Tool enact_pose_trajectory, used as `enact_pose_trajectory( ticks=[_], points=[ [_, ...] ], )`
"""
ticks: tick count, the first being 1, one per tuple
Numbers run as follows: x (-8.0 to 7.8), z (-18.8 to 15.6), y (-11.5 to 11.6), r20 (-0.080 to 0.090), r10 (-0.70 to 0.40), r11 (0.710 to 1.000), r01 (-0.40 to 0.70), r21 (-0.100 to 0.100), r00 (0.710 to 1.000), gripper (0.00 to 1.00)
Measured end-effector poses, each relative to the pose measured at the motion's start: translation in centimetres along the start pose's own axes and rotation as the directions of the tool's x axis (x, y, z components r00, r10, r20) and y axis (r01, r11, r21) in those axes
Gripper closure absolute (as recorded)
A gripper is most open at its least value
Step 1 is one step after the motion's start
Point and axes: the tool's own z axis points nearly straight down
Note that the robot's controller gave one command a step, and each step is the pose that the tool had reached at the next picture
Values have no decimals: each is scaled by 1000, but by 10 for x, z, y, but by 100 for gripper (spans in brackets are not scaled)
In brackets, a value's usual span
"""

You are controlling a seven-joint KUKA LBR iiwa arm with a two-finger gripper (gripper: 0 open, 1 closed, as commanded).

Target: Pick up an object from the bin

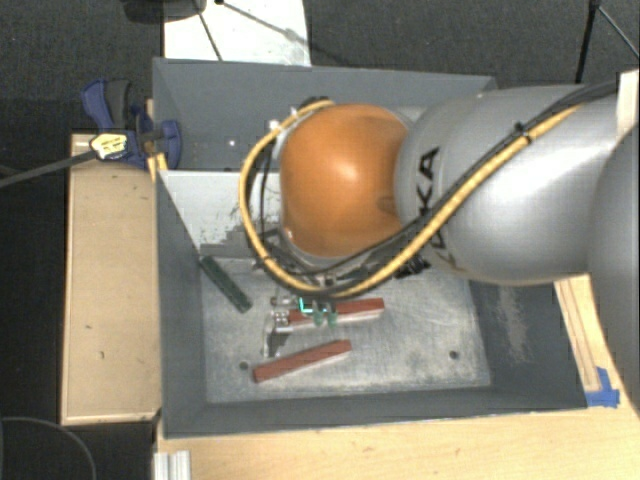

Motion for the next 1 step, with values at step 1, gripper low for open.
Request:
enact_pose_trajectory(
  ticks=[1],
  points=[
    [-2,-4,-1,8,4,1000,-4,-2,1000,0]
  ],
)
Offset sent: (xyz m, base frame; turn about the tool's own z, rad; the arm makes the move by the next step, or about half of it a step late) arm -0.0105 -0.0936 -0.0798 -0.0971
